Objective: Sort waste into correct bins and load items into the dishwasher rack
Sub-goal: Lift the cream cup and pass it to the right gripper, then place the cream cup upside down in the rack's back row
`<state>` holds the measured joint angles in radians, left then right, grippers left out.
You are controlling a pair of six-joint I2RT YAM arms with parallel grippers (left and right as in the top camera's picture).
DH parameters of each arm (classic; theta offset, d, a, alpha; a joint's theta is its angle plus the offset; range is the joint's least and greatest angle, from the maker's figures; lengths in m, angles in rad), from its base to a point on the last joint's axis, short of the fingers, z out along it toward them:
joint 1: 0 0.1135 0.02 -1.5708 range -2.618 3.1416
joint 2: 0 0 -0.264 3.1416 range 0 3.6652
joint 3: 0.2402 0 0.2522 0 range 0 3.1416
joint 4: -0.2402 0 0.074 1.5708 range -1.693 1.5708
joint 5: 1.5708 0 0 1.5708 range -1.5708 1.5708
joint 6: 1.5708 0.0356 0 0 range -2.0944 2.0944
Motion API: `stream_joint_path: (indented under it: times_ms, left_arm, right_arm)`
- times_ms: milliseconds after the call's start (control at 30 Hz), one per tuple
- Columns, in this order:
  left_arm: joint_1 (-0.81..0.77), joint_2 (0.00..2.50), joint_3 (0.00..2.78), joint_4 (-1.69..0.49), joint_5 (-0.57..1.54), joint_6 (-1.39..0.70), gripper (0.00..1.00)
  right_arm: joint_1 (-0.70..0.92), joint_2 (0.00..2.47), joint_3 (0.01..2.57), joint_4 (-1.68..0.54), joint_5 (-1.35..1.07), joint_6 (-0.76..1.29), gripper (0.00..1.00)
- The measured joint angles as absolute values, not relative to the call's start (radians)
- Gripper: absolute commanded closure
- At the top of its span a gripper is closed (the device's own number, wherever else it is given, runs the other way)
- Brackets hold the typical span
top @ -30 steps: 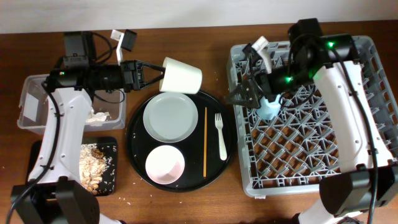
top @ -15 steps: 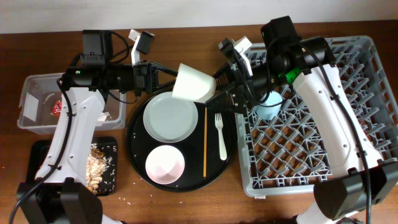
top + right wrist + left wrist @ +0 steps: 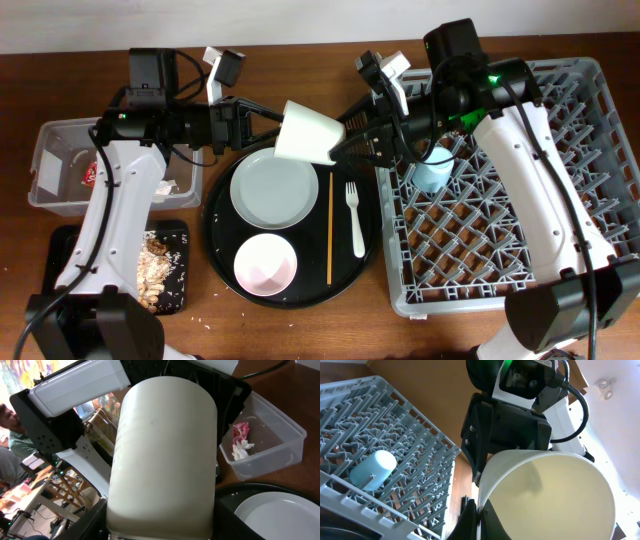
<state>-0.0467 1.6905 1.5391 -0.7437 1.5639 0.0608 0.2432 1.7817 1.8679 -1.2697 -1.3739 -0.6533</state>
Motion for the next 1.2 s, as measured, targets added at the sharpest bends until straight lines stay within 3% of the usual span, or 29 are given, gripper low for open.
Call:
stream_joint_path:
  times_ms: [133, 367, 467, 600, 667, 1033, 1200]
  left_arm:
    - [-0.049, 1.691, 1.539, -0.741, 1.560, 0.062, 0.98]
    - [-0.105, 1.691, 1.542, -0.842, 1.447, 0.064, 0.79]
    - [-0.118, 1.691, 1.542, -0.846, 1.412, 0.064, 0.76]
    - [-0.117, 1.691, 1.542, -0.846, 1.367, 0.063, 0.63]
    - [-0.117, 1.691, 1.542, -0.846, 1.328, 0.062, 0.61]
    - [-0.079, 1.691, 1.542, -0.883, 0.994, 0.064, 0.57]
    - [-0.079, 1.691, 1.542, -0.944, 0.857, 0.064, 0.57]
  right_arm:
    - [0.242, 1.782, 1.868, -1.254, -1.374, -0.651, 0.59]
    - [0.210, 1.782, 1.866, -1.169, -1.386, -0.602, 0.59]
    - [0.185, 1.782, 1.866, -1.169, -1.390, -0.596, 0.59]
    - [0.179, 1.782, 1.866, -1.168, -1.388, -0.590, 0.59]
    - [0.179, 1.782, 1.866, -1.165, -1.372, -0.577, 0.60]
    - [0.089, 1.782, 1.866, -1.120, -1.066, -0.311, 0.65]
    - [0.064, 1.781, 1.867, -1.137, -0.672, -0.096, 0.66]
